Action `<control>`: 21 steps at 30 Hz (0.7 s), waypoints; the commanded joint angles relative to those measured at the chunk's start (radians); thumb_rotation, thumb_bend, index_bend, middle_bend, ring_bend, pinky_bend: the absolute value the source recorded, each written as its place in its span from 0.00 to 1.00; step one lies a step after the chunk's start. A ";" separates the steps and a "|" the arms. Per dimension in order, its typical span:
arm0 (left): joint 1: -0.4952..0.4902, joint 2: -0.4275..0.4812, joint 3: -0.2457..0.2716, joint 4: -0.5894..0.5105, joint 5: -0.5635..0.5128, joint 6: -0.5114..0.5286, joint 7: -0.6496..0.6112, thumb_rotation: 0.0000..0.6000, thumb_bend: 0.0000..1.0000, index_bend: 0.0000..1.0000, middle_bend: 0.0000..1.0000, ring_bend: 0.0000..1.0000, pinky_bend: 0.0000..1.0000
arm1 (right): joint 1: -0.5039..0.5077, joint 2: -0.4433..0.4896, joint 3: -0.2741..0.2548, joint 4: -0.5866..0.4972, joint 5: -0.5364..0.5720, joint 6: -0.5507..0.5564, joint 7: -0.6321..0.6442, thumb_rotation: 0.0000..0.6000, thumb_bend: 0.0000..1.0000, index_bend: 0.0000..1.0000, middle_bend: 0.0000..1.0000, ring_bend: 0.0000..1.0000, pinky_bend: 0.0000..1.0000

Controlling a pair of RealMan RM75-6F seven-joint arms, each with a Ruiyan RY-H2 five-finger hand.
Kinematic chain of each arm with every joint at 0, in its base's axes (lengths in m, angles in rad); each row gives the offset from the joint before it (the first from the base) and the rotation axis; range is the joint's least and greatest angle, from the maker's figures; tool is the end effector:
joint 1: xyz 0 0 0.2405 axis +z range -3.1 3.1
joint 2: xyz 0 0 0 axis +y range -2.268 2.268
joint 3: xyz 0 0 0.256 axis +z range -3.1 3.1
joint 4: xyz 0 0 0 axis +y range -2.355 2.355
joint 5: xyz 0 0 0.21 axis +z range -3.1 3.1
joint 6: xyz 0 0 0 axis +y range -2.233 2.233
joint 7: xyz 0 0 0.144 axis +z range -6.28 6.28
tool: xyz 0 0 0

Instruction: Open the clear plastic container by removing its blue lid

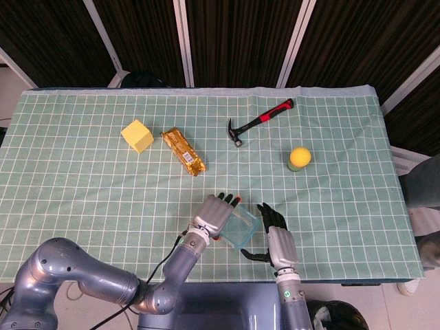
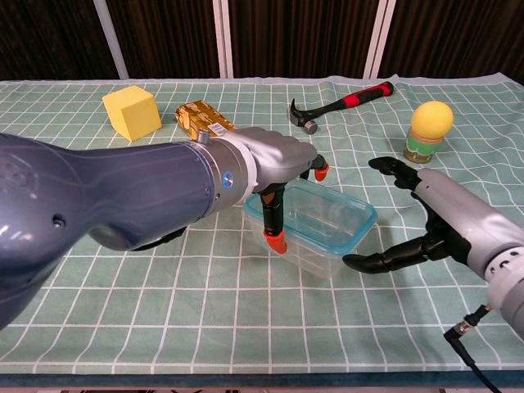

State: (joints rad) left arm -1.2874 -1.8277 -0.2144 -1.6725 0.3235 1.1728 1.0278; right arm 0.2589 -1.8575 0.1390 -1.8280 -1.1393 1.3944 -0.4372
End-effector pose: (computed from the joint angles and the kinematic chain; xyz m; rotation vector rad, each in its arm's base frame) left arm 0.0190 0.2931 -0.1028 -2.1443 -0.7994 -0.6264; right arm -0.1330 -0.2019 -0.0445 1.2629 -1.5214 1.1353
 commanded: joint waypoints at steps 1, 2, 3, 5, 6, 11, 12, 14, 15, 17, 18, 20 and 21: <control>-0.001 -0.003 -0.001 0.001 -0.002 -0.001 0.004 1.00 0.07 0.15 0.27 0.26 0.44 | 0.000 -0.001 0.004 -0.004 0.005 0.001 0.002 1.00 0.24 0.00 0.00 0.00 0.00; 0.000 -0.005 -0.002 0.001 -0.003 -0.001 0.004 1.00 0.07 0.15 0.27 0.26 0.44 | 0.000 -0.001 0.006 -0.006 0.007 0.001 0.003 1.00 0.24 0.00 0.00 0.00 0.00; -0.001 -0.007 -0.003 0.002 -0.003 -0.001 0.005 1.00 0.07 0.15 0.27 0.26 0.44 | 0.000 -0.001 0.006 -0.007 0.009 0.001 0.003 1.00 0.24 0.00 0.00 0.00 0.00; -0.001 -0.009 -0.006 0.002 -0.003 -0.002 0.006 1.00 0.07 0.15 0.27 0.26 0.44 | 0.000 -0.002 0.007 -0.006 0.011 0.001 0.002 1.00 0.24 0.00 0.00 0.00 0.00; -0.001 -0.010 -0.007 0.002 -0.003 -0.002 0.007 1.00 0.07 0.15 0.27 0.26 0.44 | -0.001 -0.003 0.007 -0.006 0.012 0.002 0.002 1.00 0.24 0.00 0.00 0.00 0.00; -0.002 -0.011 -0.012 0.000 -0.009 -0.008 0.011 1.00 0.07 0.15 0.27 0.26 0.44 | -0.005 -0.008 0.009 -0.002 0.015 0.006 0.016 1.00 0.24 0.00 0.00 0.00 0.00; -0.002 -0.010 -0.012 0.000 -0.011 -0.010 0.013 1.00 0.07 0.15 0.27 0.26 0.44 | -0.006 -0.009 0.010 -0.001 0.015 0.007 0.021 1.00 0.24 0.00 0.00 0.00 0.00; -0.003 -0.007 -0.011 -0.002 -0.013 -0.014 0.017 1.00 0.07 0.15 0.27 0.26 0.44 | -0.008 -0.011 0.014 0.001 0.015 0.008 0.035 1.00 0.24 0.00 0.00 0.00 0.00; -0.003 -0.005 -0.010 -0.003 -0.014 -0.016 0.019 1.00 0.07 0.15 0.27 0.26 0.44 | -0.009 -0.012 0.017 0.003 0.016 0.009 0.040 1.00 0.24 0.00 0.00 0.00 0.00; -0.003 -0.001 -0.007 -0.006 -0.014 -0.020 0.022 1.00 0.07 0.15 0.27 0.26 0.44 | -0.009 -0.014 0.023 0.007 0.009 0.011 0.056 1.00 0.24 0.00 0.00 0.00 0.00; -0.003 0.001 -0.006 -0.007 -0.013 -0.023 0.023 1.00 0.07 0.15 0.27 0.26 0.44 | -0.009 -0.015 0.026 0.012 0.004 0.012 0.063 1.00 0.24 0.00 0.00 0.00 0.00; -0.003 0.006 -0.003 -0.011 -0.014 -0.028 0.024 1.00 0.07 0.15 0.27 0.26 0.44 | -0.007 -0.018 0.032 0.022 -0.006 0.014 0.076 1.00 0.24 0.00 0.00 0.00 0.00; -0.002 0.009 -0.001 -0.013 -0.015 -0.031 0.024 1.00 0.07 0.15 0.27 0.26 0.44 | -0.007 -0.019 0.035 0.028 -0.012 0.014 0.086 1.00 0.24 0.00 0.00 0.00 0.00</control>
State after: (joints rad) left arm -1.2900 -1.8193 -0.2158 -1.6849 0.3092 1.1426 1.0520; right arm 0.2512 -1.8741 0.1692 -1.8066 -1.1443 1.4075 -0.3599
